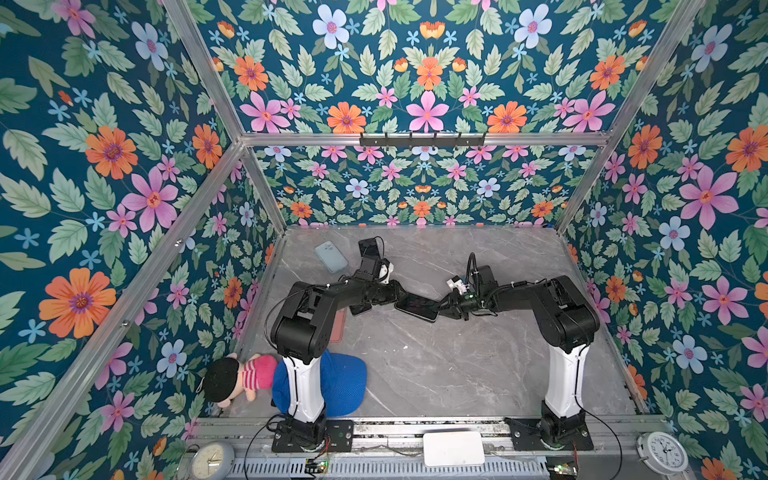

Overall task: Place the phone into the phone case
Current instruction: 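Lower the phone and case to the table and open the right gripper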

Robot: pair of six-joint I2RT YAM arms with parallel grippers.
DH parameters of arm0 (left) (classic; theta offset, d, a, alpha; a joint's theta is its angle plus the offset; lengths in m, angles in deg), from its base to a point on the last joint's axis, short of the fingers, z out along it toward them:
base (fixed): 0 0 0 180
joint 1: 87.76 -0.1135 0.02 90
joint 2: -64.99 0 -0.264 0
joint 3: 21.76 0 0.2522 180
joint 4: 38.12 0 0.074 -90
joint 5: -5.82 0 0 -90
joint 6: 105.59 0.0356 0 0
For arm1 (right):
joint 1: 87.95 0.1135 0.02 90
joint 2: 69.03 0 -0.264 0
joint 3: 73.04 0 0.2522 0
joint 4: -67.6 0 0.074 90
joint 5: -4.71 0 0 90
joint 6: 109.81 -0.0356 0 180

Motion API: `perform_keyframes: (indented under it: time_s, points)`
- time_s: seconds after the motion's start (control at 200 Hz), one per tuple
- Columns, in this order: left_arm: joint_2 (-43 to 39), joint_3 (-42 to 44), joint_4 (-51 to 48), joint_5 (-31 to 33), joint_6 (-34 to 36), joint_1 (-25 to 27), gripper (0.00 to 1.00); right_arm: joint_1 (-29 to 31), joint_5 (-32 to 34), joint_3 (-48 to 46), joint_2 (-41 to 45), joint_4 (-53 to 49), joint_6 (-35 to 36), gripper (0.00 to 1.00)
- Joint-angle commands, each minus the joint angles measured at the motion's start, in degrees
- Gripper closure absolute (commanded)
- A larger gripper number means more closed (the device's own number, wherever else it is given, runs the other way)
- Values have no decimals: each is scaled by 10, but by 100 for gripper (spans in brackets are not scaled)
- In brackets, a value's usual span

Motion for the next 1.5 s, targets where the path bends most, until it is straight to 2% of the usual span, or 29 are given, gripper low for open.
perform_keyframes:
  time_s: [0.0, 0.52, 1.045, 1.16, 1.495]
  points:
    - [-2, 5, -32, 2, 0, 1, 56, 1, 17, 3, 13, -31, 15, 73]
    - [-24, 24, -41, 9, 9, -9, 56, 16, 119, 33, 64, -202, 65, 46]
    - [-27, 38, -32, -1, 14, -9, 56, 43, 233, 81, 97, -336, 85, 35]
    - [-26, 37, -30, -5, 15, -9, 56, 52, 259, 78, 107, -352, 87, 35]
    - [-16, 40, -14, -32, 5, -5, 57, 95, 307, 75, 115, -361, 74, 47]
